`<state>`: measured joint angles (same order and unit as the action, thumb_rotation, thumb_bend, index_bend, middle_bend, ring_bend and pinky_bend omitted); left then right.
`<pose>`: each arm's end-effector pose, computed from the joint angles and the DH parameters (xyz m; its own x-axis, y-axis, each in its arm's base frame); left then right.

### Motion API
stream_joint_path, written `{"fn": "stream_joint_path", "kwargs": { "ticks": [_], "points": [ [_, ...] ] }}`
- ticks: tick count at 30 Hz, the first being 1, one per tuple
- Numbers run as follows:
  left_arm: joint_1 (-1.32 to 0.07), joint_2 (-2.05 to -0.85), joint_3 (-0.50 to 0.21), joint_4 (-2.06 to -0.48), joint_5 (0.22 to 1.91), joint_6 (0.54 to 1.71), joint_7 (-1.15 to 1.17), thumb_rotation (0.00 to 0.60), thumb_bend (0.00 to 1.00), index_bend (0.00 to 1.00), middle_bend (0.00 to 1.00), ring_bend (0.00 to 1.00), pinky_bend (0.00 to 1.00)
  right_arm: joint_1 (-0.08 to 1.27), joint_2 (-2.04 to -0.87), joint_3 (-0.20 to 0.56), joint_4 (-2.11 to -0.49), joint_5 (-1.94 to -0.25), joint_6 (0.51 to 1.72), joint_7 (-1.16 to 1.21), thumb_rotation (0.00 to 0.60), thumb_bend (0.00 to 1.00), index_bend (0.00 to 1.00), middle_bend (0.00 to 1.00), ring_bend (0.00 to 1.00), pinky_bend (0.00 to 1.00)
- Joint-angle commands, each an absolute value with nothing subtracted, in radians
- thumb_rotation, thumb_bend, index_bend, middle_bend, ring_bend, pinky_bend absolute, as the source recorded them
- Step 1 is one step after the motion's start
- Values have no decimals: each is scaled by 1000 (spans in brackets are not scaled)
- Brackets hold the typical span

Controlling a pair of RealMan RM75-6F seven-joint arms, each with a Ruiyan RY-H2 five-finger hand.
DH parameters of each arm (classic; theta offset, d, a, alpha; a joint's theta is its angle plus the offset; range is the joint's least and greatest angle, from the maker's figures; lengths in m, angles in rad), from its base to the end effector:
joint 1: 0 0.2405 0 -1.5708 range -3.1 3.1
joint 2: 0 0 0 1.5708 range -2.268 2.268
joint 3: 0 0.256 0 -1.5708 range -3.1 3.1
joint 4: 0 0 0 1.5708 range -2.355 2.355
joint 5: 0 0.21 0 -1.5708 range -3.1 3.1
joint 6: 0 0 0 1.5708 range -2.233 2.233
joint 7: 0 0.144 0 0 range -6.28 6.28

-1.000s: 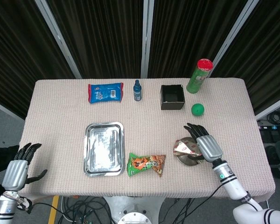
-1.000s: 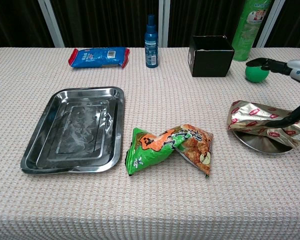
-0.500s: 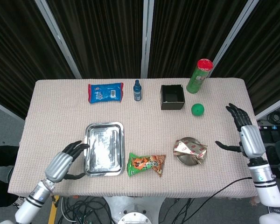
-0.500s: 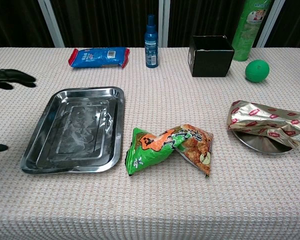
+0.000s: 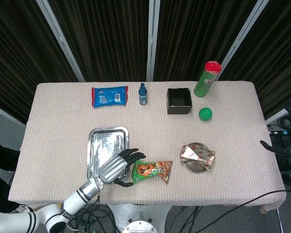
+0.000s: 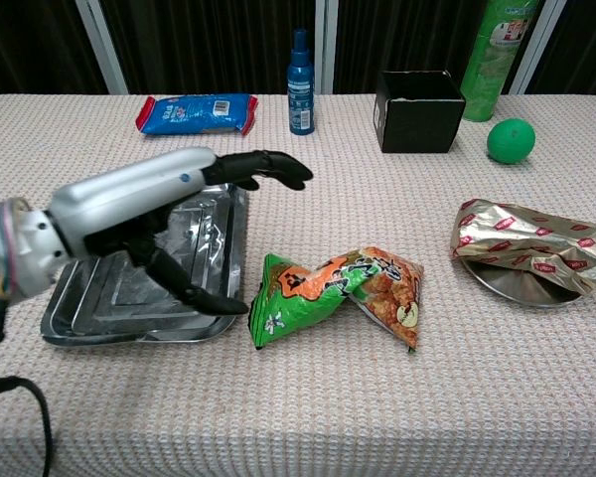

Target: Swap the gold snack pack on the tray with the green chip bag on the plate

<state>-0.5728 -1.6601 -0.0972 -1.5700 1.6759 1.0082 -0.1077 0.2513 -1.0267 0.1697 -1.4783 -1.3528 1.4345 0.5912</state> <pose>-0.1028 0.2429 -0.0538 0.1373 0.4522 0.8813 0.7961 -0.5798 0.1735 -0.3113 -0.2610 0.2297 -0.0155 0.1586 0.9872 -0.9967 -0.0810 -0.0027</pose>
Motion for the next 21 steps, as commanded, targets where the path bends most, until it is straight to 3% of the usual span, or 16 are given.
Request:
{"fn": "stream_joint_path", "kwargs": {
  "ticks": [1, 15, 21],
  "points": [
    [-629, -1731, -125, -1505, 1631, 953, -98, 600, 125, 133, 124, 43, 125, 241, -1028, 167, -1453, -1364, 1424, 616, 600, 0, 0, 0, 0, 0],
    [-724, -1892, -146, -1345, 1511, 873, -108, 600, 125, 139, 138, 43, 134, 226, -1038, 181, -1412, -1380, 1407, 651, 600, 0, 0, 0, 0, 0],
    [-724, -1924, -153, -1300, 1452, 874, -79, 600, 200, 285, 282, 108, 204, 222, -1042, 186, -1416, -1382, 1404, 642, 600, 0, 0, 0, 0, 0]
  ]
}}
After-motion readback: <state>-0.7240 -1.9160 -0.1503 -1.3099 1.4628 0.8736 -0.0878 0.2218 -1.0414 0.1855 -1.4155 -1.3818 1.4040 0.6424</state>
